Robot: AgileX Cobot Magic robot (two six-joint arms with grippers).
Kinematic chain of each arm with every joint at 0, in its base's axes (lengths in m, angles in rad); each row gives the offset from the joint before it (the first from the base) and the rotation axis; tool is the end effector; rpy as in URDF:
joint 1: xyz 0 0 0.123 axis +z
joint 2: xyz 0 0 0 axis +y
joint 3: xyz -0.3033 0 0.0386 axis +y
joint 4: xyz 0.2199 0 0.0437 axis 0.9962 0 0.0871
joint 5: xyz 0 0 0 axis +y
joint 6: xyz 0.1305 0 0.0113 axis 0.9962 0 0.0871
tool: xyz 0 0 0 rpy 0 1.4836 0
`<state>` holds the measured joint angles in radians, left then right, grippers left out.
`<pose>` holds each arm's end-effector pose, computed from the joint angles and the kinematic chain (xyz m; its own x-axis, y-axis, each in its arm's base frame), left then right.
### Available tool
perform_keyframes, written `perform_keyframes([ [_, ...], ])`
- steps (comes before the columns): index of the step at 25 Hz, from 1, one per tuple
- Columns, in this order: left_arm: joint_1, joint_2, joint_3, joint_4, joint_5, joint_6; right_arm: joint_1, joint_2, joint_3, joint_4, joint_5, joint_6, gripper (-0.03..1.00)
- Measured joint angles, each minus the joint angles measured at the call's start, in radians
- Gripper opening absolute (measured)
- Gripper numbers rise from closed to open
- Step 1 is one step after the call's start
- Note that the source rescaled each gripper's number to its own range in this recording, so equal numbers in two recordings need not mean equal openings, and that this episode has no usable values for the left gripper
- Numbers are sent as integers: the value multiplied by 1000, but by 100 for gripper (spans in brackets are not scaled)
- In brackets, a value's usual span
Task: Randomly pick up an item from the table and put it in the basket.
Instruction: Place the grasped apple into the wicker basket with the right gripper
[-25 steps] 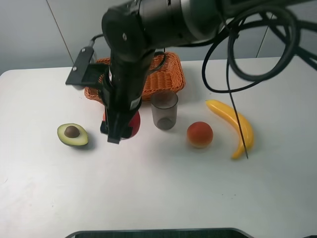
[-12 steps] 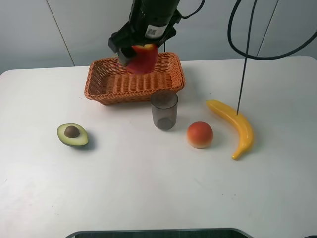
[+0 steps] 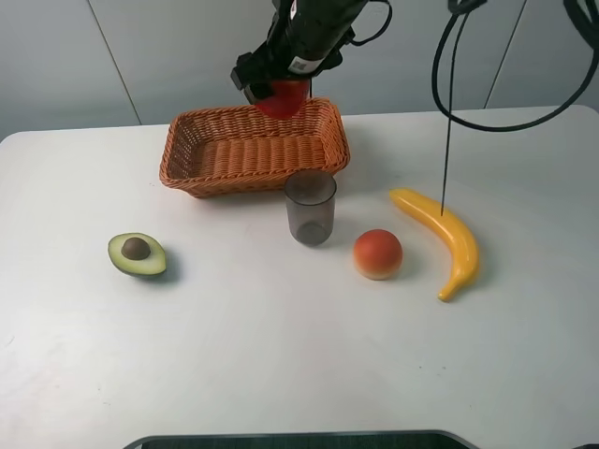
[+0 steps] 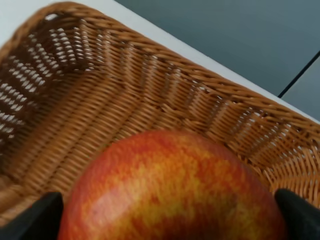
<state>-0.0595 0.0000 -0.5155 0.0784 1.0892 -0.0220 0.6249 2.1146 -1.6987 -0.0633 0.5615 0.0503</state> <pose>-0.0174 0.0101 0.2470 -0.4656 0.0421 -0.8840 0.0047 0.9990 0.0451 0.4009 0.2837 0.2120 -0.6280 -0.4571 -0.6299 -0.5696 0.8215 -0.0282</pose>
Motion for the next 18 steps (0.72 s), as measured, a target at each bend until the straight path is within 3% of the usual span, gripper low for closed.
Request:
perform_keyframes([
  [18,0,1,0,0,0,4,-14,107,-2,-59,-26,20,5],
])
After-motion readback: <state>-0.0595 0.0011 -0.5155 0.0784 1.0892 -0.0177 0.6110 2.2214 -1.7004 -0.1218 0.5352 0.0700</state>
